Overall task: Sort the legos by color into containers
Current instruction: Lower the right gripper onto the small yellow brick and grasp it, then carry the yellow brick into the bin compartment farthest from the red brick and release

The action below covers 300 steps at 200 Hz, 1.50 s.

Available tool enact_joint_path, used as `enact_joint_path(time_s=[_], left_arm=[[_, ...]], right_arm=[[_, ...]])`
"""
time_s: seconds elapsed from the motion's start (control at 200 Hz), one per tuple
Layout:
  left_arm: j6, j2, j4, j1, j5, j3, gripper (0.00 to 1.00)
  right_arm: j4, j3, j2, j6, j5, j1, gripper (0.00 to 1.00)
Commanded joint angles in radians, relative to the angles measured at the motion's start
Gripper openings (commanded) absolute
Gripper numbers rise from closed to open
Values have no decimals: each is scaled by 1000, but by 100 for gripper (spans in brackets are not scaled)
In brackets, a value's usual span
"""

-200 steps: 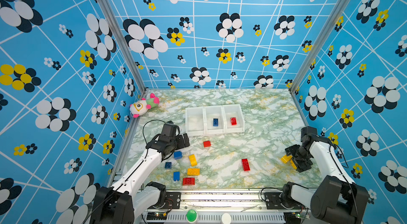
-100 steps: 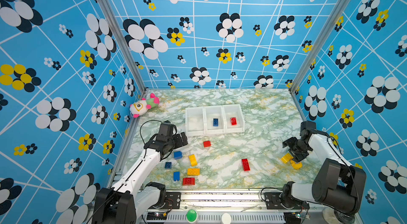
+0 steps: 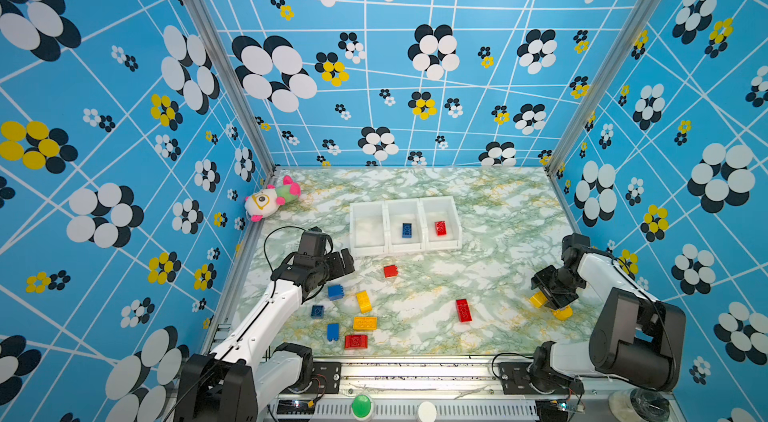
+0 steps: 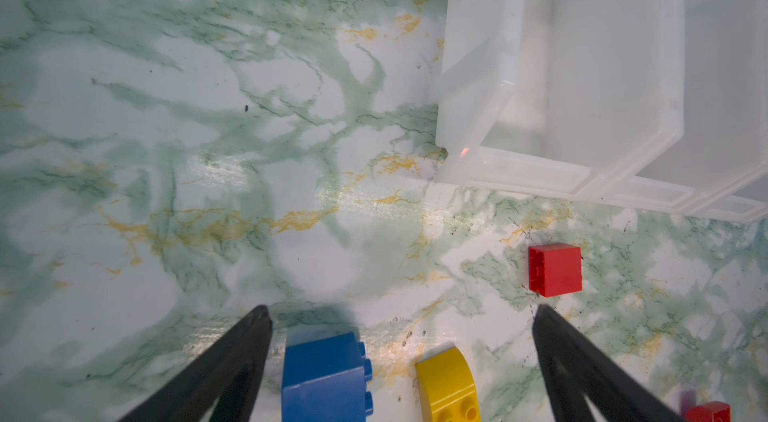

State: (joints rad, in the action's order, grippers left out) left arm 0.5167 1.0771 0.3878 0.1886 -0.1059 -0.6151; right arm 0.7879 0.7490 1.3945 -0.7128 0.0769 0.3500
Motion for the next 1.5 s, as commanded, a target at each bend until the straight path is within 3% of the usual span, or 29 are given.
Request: enact_joint_path(time_s=[0.0, 0.335, 0.565, 0.735, 0.89, 1.119, 1.494], left_arm=[[10, 5, -15, -10, -11, 18, 99], [14, 5, -13, -10, -12, 18, 99], [14, 4, -15, -10, -12, 19, 99], [14, -4, -15, -10, -16, 18, 99], [17, -18, -19, -11, -21, 17, 99], [23, -72, 24, -10, -22, 9, 99], [41, -136, 121, -11, -5, -24, 99]], right_arm=[[-11, -16, 14, 22, -38, -2, 53], [-37, -36, 41, 31, -52, -5, 50], [-45, -34, 42, 25, -46, -25, 33], [-4, 10, 3, 22, -44, -103, 28], [26, 56, -64, -7, -23, -215, 27], [-4, 128, -102, -63, -3, -475, 27], [-119, 445, 129, 12, 4, -883, 28]])
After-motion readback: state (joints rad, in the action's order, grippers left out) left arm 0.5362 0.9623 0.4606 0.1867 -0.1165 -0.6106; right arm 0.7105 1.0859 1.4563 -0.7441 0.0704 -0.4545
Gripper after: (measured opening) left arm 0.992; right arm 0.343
